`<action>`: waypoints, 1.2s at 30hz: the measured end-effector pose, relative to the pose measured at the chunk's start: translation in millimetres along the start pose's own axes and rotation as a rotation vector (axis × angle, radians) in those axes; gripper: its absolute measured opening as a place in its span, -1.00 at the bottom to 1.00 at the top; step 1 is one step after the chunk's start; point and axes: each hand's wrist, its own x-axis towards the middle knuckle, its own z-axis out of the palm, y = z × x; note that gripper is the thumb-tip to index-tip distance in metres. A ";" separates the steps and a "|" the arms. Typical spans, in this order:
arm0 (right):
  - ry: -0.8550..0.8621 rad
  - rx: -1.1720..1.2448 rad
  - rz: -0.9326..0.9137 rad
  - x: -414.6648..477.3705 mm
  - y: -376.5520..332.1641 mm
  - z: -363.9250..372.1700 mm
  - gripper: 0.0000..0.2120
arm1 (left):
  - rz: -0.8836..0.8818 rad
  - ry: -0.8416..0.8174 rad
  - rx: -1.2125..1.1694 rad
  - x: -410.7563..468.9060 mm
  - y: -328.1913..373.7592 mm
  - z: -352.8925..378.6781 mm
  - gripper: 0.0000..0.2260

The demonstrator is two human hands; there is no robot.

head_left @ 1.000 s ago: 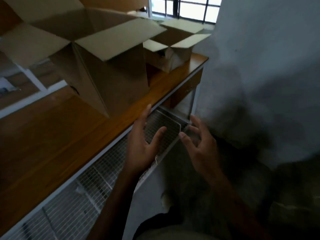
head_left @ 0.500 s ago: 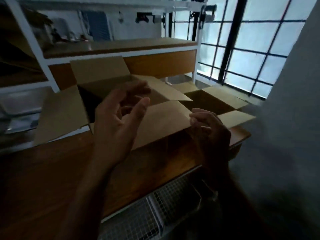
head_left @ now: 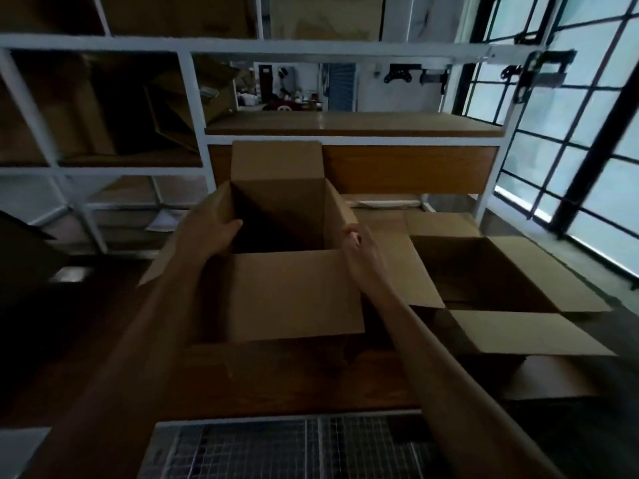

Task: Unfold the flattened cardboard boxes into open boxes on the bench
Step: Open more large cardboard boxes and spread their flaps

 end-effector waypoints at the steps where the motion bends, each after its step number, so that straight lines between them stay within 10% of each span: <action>1: 0.015 0.106 0.025 -6.6 3.4 3.4 -0.68 | -0.054 0.011 -0.014 -6.6 1.9 -1.1 -0.46; 8: 0.099 0.234 0.127 -51.3 19.9 5.5 -0.25 | -0.449 0.137 -0.370 -78.7 -25.8 -4.9 -0.57; 14: 0.116 0.252 0.317 -88.8 18.0 -1.0 0.04 | -0.873 0.348 -0.594 -149.7 -19.3 -4.8 -0.18; 20: 0.062 0.416 0.623 -137.1 17.5 -23.8 0.15 | -0.938 0.473 -0.835 -219.5 -3.4 -1.5 0.11; 27: -0.205 0.566 0.503 -218.3 18.2 -41.2 -0.78 | -0.756 0.393 -0.973 -308.5 -15.4 -13.1 -0.21; 36: -0.277 0.595 0.332 -266.5 -47.9 -29.2 -0.89 | -0.721 0.569 -0.984 -369.3 -39.6 -97.1 -0.08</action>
